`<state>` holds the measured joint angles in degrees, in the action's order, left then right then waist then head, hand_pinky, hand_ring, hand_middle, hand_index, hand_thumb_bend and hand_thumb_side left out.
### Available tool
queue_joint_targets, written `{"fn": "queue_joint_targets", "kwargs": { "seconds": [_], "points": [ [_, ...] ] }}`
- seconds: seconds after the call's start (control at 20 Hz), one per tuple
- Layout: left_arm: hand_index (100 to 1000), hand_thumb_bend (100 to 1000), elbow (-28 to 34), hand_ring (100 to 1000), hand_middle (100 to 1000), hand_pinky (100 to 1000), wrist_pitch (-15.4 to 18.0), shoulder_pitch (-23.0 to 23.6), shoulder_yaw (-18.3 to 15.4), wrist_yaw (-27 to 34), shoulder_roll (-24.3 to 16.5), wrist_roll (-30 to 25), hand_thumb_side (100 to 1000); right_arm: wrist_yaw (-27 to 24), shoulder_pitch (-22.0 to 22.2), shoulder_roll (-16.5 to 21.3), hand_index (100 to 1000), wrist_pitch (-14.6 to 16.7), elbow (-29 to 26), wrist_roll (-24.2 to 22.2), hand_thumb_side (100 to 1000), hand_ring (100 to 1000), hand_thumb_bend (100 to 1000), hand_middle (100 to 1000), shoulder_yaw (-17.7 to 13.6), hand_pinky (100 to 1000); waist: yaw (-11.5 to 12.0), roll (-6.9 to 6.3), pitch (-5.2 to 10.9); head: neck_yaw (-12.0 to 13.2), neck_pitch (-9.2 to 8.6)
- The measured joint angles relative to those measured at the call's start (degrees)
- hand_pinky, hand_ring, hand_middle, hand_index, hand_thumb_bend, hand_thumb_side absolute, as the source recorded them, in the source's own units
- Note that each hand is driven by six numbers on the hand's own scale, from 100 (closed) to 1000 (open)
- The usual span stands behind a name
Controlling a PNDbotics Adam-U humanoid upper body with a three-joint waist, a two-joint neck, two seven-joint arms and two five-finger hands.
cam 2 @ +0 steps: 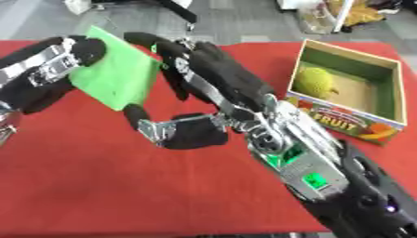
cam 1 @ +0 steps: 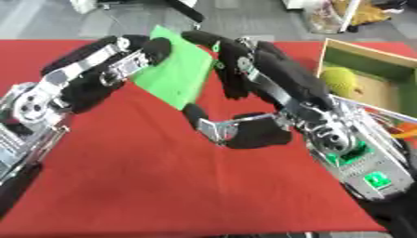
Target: Pick up the objects with one hand, pass them to the other hand, and then place them into the box on the other side of the table.
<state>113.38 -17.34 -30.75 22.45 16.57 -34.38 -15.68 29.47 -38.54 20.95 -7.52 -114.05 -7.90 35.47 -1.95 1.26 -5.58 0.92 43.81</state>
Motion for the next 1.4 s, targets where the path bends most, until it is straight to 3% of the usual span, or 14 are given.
{"fn": "queue_joint_targets", "kwargs": {
  "seconds": [0.25,1.4],
  "points": [
    [675,142,-0.3,547,520,801,0.4,-0.1,0.0,0.0,0.1,0.7,781,-0.1,0.0,0.1,975,0.7,0.0,-0.9,451,373,186,224,-0.2,240,-0.1,0.0,0.0,0.0,0.0],
    [669,128,-3.3,544,518,798,0.9,-0.1,-1.1,-0.3,1.6,7.4,733,1.0,0.1,0.6,973,0.5,0.0,-0.7,451,372,211,222,-1.0,239,-0.5,0.0,0.0,0.5,0.0]
  ]
}}
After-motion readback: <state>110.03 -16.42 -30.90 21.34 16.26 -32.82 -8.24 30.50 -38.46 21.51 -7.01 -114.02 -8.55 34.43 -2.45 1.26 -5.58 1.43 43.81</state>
